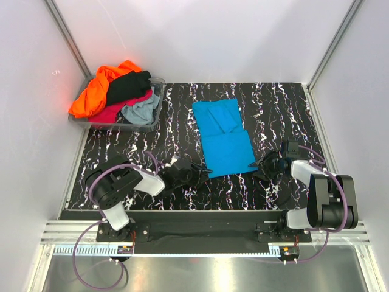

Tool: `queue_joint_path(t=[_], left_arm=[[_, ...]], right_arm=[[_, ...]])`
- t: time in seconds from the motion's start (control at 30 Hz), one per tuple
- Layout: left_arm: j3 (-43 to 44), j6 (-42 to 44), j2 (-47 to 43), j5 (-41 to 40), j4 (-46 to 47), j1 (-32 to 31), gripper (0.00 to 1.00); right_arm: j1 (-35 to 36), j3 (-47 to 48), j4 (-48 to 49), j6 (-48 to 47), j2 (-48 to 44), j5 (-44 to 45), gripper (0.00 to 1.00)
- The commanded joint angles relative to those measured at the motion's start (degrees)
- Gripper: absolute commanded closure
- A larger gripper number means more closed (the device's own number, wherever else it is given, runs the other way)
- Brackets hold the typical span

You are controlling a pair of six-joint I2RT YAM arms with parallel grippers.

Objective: Fold and stack the t-shirts
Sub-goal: Fold the tshirt

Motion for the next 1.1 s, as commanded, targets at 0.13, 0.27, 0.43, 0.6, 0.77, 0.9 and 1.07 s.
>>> queue_joint_path(t=[0.13,0.27,0.43,0.6,0.77,0.9,1.07], left_arm=[[1.6,-0.7,2.9,-0.9,-0.8,-0.3,0.58],[1.3,-1.2,3.1,-1.9,-0.3,-0.1,0.65],[0.4,-1.3,3.5,-1.6,1.5,0.8,0.78],[0.9,-1.1,3.9,-1.2,1.9,1.0,0.84],[1.4,0.7,3.7,-0.2,1.8,2.0,1.00],[1.4,4.0,2.4,4.1,0.0,3.7,1.00],[0.6,7.2,-7.5,6.5,-9.0,4.1,1.00]], right_arm=[[-0.3,2.2,-0.3,0.8,2.4,3.9,0.48],[-0.3,3.2,-0.4,1.7,4.0,4.3,0.49],[-0.2,5.0,-0.9,3.3,6.1,4.6,0.52],[0.2,5.9,-2.0,3.5,6.8,5.3,0.55],[0.3,6.6,-2.5,1.9,7.2,5.0,0.94],[1.0,5.1,-3.7,-0.4,5.3,3.7,1.00],[5.2,5.2,-9.7,-3.0,-3.1,3.2,1.00]])
